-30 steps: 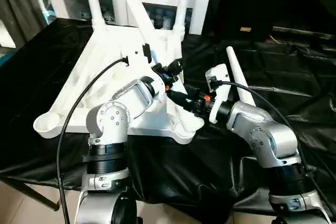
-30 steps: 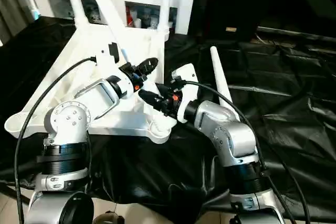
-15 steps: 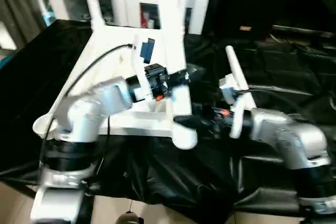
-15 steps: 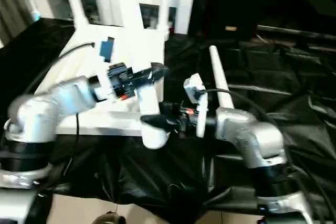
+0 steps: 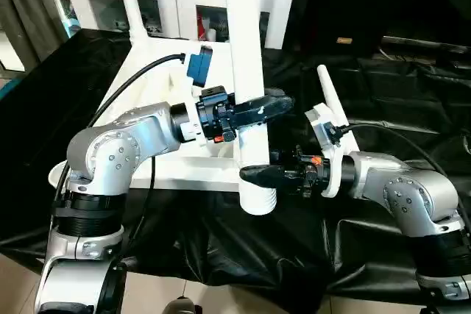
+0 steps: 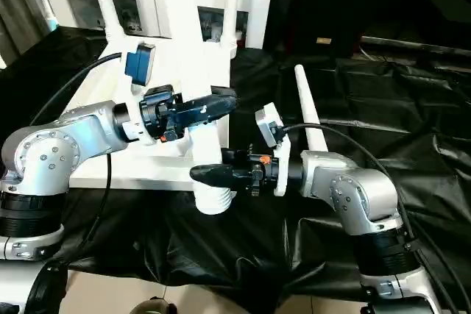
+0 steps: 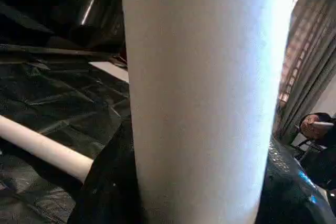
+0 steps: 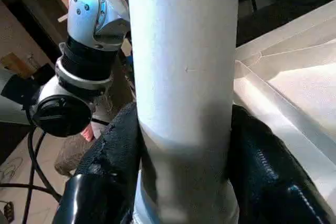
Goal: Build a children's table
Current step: Pick table leg
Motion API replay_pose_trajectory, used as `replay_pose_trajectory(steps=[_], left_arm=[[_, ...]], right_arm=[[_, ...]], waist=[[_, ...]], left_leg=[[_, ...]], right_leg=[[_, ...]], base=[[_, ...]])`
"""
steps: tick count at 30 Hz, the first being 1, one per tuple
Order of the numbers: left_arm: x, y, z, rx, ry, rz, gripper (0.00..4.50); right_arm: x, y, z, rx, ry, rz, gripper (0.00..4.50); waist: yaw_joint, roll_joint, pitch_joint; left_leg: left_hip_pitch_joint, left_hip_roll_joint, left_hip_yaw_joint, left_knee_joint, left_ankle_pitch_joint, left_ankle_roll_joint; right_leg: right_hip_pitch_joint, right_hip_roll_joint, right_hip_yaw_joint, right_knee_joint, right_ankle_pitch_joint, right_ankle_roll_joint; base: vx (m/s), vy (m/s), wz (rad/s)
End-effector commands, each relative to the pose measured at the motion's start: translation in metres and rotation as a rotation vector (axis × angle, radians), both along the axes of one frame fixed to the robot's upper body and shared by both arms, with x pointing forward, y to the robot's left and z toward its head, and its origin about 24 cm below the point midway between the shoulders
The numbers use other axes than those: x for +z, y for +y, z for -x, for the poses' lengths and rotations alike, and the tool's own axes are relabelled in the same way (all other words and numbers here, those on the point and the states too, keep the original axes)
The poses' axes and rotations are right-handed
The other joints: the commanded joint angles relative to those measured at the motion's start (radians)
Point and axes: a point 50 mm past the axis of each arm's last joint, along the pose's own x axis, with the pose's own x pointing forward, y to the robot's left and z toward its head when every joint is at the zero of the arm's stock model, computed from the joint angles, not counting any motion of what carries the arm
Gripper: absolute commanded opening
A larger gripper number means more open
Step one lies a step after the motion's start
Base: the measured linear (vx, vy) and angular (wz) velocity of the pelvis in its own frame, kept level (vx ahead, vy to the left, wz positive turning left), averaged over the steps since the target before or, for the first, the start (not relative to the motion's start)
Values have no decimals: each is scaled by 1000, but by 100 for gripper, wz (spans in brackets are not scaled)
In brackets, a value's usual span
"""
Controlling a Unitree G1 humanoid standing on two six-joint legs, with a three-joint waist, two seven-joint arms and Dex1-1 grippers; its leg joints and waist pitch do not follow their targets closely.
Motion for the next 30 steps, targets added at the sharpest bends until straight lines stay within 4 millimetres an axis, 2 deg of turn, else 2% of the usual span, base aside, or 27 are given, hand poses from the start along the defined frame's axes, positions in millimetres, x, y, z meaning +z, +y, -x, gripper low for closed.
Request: replay_pose_trajectory(steps=[1, 2, 3, 4, 6, 8, 9, 11, 17, 18, 23, 29, 30], left_arm=[[5, -5, 3, -28, -22, 25, 190], [5, -5, 3, -28, -22, 25, 190], [5, -5, 2, -18, -21, 21, 246], [3, -3, -5, 78, 7, 21, 260], [1, -2, -11, 151, 31, 25, 260], [-1, -1, -14, 214, 26, 0, 281], [-6, 0, -20, 326, 51, -40, 296], [-9, 1, -22, 384, 64, -59, 307], [-13, -1, -27, 553, 114, -83, 307], [-13, -2, -27, 557, 116, -74, 278], [-11, -2, -29, 560, 127, -56, 251], [-6, 1, -30, 559, 156, -2, 195], [-6, 2, -29, 549, 163, 8, 191]], right_arm=[[-2, -1, -7, -61, 12, 22, 197], [-2, -1, -7, -61, 12, 22, 196], [-2, -1, -7, -69, 11, 22, 194], [-3, 2, -10, -101, 5, 17, 194], [-3, 4, -12, -130, -4, 18, 193], [-3, 5, -13, -148, -10, 20, 193], [-2, 8, -15, -183, -27, 30, 193], [-2, 9, -16, -204, -37, 37, 193], [1, 13, -20, -255, -80, 62, 191], [1, 13, -20, -257, -84, 66, 191], [2, 12, -22, -262, -98, 76, 191], [6, 11, -22, -244, -122, 81, 191], [8, 10, -19, -195, -89, 48, 226]], waist=[[3, 4, -79], [3, 5, -79], [3, 6, -80], [3, 7, -80], [3, 7, -81], [3, 5, -80], [2, 20, -81], [-1, 16, -84], [-3, 13, -82], [-2, 13, -81], [-3, 14, -81], [0, 14, -81], [1, 13, -81]], left_leg=[[23, 57, -24, -65, -118, -19], [23, 58, -25, -65, -117, -20], [23, 57, -25, -65, -116, -20], [23, 58, -25, -65, -115, -23], [24, 58, -25, -65, -120, -31], [23, 58, -25, -64, -124, -31], [23, 60, -28, -65, -119, -37], [23, 59, -29, -64, -116, -39], [22, 58, -28, -63, -115, -37], [22, 57, -27, -64, -118, -35], [21, 57, -28, -64, -124, -35], [22, 56, -28, -63, -124, -30], [22, 56, -29, -63, -122, -29]], right_leg=[[45, -94, 49, -76, -40, -215], [45, -94, 48, -76, -40, -215], [45, -94, 48, -76, -40, -215], [45, -93, 48, -75, -30, -216], [44, -95, 48, -75, -30, -220], [45, -95, 48, -77, -33, -219], [46, -93, 49, -73, -11, -207], [49, -92, 48, -73, 13, -200], [50, -91, 48, -75, 21, -199], [50, -90, 48, -77, 11, -197], [49, -90, 48, -79, -4, -191], [49, -90, 47, -77, 6, -199], [50, -91, 48, -76, 10, -200]], base=[[0, 0, 0], [0, 0, 0], [0, 0, 0], [0, 0, 0], [0, 0, 0], [0, 0, 0], [0, 0, 0], [0, 0, 0], [0, 0, 0], [0, 0, 0], [0, 0, 0], [0, 0, 0], [0, 0, 0]])
